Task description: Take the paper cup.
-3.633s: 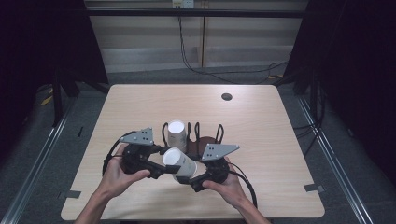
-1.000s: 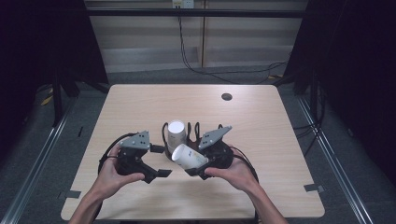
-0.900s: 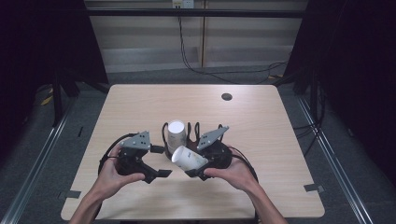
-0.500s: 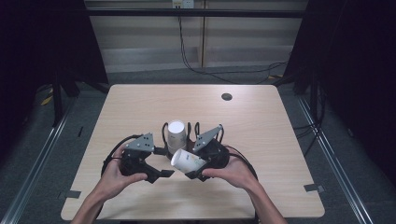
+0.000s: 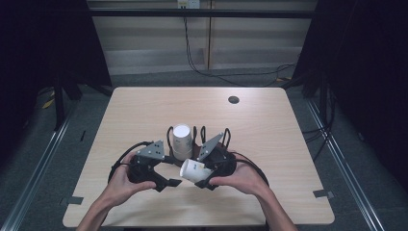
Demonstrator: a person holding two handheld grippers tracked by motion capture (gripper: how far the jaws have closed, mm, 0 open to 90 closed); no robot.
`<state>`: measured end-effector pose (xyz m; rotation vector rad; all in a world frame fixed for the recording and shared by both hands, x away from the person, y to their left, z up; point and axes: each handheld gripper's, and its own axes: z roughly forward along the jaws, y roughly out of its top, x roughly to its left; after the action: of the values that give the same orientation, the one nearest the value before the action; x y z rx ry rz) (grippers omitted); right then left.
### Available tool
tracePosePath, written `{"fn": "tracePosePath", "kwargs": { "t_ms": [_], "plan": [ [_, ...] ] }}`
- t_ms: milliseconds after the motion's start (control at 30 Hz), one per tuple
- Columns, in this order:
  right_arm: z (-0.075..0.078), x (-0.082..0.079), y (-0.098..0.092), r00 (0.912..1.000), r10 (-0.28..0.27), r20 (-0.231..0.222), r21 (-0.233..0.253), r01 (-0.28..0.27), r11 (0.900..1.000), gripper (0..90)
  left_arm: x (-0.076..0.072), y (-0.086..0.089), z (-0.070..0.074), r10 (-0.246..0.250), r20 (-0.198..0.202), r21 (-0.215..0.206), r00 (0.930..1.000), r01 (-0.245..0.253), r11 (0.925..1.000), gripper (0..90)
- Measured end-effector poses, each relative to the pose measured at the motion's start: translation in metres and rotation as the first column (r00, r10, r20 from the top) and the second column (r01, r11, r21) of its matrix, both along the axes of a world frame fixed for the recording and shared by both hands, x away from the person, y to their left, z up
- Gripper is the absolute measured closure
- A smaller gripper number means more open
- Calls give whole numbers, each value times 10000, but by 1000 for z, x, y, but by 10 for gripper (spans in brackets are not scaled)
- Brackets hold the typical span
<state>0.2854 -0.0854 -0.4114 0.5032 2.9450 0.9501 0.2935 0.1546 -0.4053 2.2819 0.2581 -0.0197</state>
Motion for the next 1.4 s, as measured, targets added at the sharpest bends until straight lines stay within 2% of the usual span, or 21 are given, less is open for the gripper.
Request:
{"fn": "tracePosePath", "kwargs": {
  "t_ms": [67,200,233,267,333,433,667,700,767,833,867,1033,1100,1167,1400],
  "plan": [
    [-1,0,0,10000,8,19,-321,-7,9995,318,-1,-3,-2,-50,-62,150,10000,51,9999,229],
    [-2,0,0,10000,-17,-77,-439,14,9990,318,-1,-5,-5,-215,-171,299,9996,220,9993,200],
    [-3,0,0,10000,-10,-28,-485,8,9988,319,-1,-5,-6,-282,-234,376,9993,291,9989,200],
    [-3,-1,2,10000,45,-56,-726,-49,9974,319,-2,-6,-7,-391,-217,355,9990,399,9986,199],
    [-3,-1,2,10000,56,-67,-768,-61,9970,320,-2,-6,-8,-420,-225,383,9989,429,9983,215],
    [-4,-4,7,9992,372,-144,-1013,-384,9941,320,-2,-9,-9,-489,-267,504,9984,502,9975,216],
    [-5,-8,14,9974,690,-196,-1340,-710,9884,322,-5,-10,-14,-568,-264,925,9980,590,9940,227],
    [-7,-10,18,9956,884,-299,-1496,-919,9845,323,-6,-10,-16,-510,-300,838,9982,534,9951,232],
    [-9,-11,20,9951,944,-309,-1588,-981,9824,322,-6,-11,-17,-558,-258,885,9981,579,9944,237],
    [-9,-11,21,9947,986,-290,-1575,-1019,9822,322,-7,-11,-18,-652,-269,968,9975,675,9930,239],
    [-11,-11,23,9945,1001,-311,-1600,-1038,9816,321,-7,-12,-19,-679,-290,1008,9973,705,9924,270],
    [-14,-12,28,9939,991,-479,-1730,-1060,9792,321,-6,-13,-22,-865,-560,1268,9947,930,9876,264],
    [-15,-12,28,9934,1053,-451,-1723,-1116,9787,321,-7,-14,-22,-926,-593,1208,9939,992,9877,268],
    [-17,-12,31,9914,1195,-531,-1634,-1267,9784,321,-8,-16,-23,-1225,-610,1230,9906,1293,9840,297],
    [-13,-16,35,9899,1343,-461,-1645,-1401,9764,321,-10,-18,-23,-1446,-742,1140,9867,1525,9817,338]
  ]
}}
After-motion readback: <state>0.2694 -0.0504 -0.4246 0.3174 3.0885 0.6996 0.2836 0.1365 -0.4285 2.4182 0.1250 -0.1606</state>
